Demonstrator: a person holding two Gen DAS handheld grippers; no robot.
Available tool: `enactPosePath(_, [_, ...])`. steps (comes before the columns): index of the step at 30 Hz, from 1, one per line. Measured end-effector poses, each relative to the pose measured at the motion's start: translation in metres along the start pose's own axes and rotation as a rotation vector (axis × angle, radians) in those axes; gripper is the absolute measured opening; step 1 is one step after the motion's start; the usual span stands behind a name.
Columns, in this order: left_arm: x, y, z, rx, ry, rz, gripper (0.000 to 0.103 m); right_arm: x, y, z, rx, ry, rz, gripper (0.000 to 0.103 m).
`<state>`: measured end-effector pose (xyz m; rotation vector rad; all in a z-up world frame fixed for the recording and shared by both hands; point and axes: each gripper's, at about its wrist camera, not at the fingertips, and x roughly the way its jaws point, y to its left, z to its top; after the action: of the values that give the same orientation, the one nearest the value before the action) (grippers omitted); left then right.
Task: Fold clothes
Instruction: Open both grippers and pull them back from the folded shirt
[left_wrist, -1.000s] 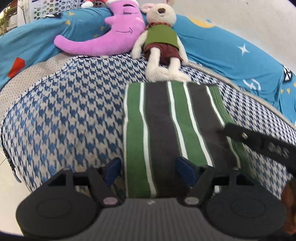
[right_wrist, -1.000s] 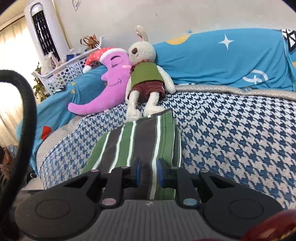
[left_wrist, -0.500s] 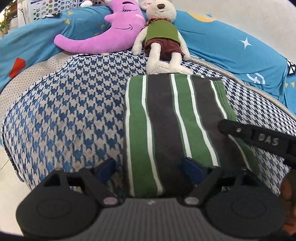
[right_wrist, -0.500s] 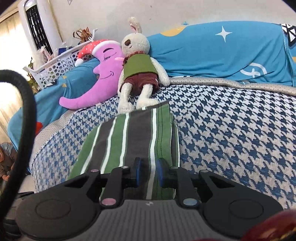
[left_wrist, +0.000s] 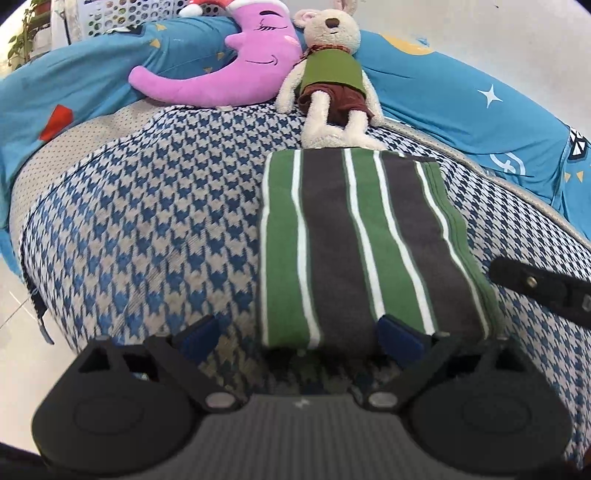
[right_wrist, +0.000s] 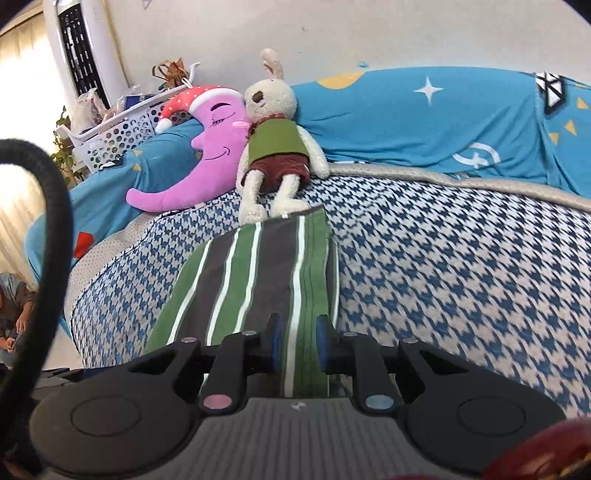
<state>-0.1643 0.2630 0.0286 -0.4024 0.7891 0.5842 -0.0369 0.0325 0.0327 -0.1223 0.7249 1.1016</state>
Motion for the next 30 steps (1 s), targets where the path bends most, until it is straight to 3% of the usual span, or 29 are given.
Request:
enactPosePath(10, [0.009, 0.006, -0.003, -0.02, 0.028, 0.009, 0.099, 0.021, 0.004, -0.018, -0.02, 0.075, -0.017, 0.02])
enactPosePath(30, [-0.005, -0.002, -0.005, -0.021, 0.052, 0.018, 0.103, 0.002, 0.012, -0.011, -0.004, 0.135, -0.085, 0.029])
